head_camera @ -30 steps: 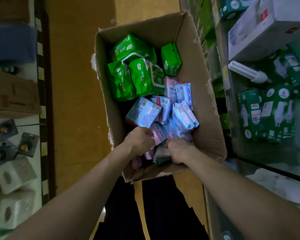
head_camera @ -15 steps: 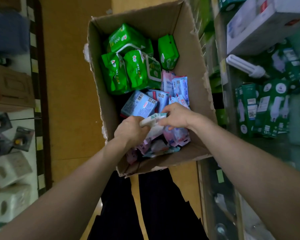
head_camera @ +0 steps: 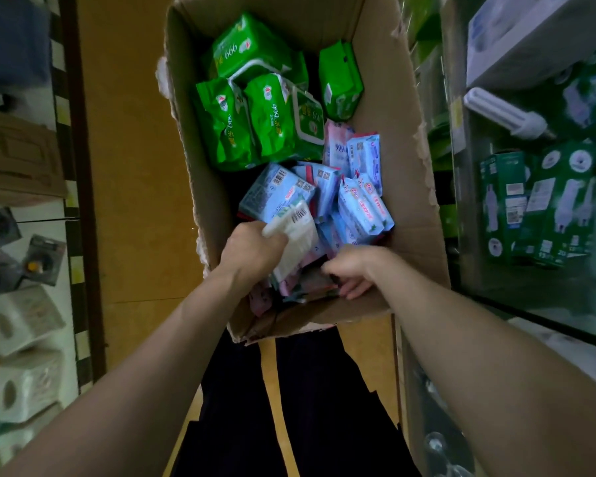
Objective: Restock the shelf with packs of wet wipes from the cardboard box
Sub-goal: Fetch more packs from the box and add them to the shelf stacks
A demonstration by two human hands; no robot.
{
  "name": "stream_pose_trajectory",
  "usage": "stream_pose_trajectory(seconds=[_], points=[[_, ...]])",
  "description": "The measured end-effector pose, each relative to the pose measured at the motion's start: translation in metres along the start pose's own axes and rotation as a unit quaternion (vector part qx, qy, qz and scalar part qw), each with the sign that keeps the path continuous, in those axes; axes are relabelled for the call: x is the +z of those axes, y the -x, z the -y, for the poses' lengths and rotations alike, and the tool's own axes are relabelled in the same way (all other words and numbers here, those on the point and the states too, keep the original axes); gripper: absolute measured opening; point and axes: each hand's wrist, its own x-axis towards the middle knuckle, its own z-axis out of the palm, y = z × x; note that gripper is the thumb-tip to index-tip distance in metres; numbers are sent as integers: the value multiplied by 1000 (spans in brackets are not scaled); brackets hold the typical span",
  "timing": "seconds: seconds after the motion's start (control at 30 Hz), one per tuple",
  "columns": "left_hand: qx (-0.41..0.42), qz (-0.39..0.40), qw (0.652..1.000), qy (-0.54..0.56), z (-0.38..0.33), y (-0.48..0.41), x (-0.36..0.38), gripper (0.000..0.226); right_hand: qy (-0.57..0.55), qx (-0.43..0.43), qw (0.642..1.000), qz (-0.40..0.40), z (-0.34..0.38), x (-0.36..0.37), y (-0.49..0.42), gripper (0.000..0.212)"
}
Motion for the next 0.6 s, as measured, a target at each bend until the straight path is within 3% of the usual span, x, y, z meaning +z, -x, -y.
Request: stream_pose_trajectory(seconds=[0.17,0.33,0.43,0.6], points=[[-14,-4,1000,21,0,-5,2,16,80,-36,993,-76,15,36,-25,22],[-17,-7,1000,22,-1,-3,1,7,-10,-13,999,-49,13,25,-2,7],[-12,-17,1000,12,-5,3,-3,10,0,-32,998,-51,10,-2,32,15],[11,-57,998,2,-21,24,-23,15,-28,-98,986,-130,20,-30,82,13]])
